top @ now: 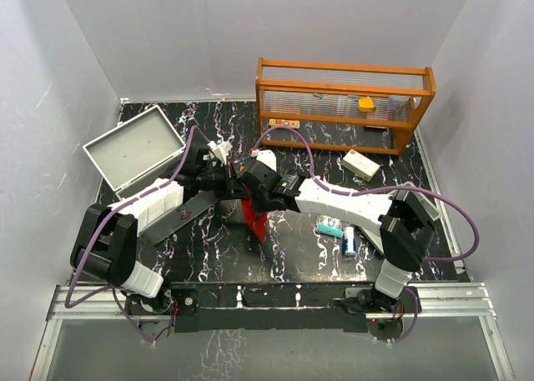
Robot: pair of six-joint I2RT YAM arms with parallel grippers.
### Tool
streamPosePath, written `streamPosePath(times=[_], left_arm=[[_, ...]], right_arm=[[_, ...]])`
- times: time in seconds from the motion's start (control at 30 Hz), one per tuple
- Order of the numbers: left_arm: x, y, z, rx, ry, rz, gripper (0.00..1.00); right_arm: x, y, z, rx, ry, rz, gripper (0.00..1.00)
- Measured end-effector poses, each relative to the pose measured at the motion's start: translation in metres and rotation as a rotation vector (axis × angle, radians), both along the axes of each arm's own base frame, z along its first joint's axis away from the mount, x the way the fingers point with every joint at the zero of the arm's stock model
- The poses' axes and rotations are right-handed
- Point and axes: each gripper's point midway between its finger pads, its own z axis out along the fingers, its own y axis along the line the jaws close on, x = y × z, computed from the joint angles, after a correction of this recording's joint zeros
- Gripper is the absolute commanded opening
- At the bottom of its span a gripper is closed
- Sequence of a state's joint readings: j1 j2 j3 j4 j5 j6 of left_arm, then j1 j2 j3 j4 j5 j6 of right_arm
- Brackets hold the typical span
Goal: Organize the medicine kit
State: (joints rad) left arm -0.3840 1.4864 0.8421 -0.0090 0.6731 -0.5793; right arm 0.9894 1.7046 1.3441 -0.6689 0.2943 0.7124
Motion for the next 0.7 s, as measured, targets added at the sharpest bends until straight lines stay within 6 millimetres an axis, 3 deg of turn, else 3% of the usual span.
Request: streamPosePath(times=[0.27, 0.4, 0.7], left_arm=[[0.0, 0.0, -0.001, 0.004, 0.003, -0.001, 0.0], [-0.001, 0.0, -0.004, 0.008, 0.013, -0.003, 0.0], [-0.002, 0.001, -0.005, 0.014, 0.014, -0.005, 0.0]], right_arm=[[-0.02, 0.005, -0.013, 0.024, 0.094, 0.064, 0.07], [-0.023, 0.006, -0.011, 0.034, 0.103, 0.072, 0.13], [-0.007, -0.001, 0.033, 0.093, -0.034, 0.02, 0.21]])
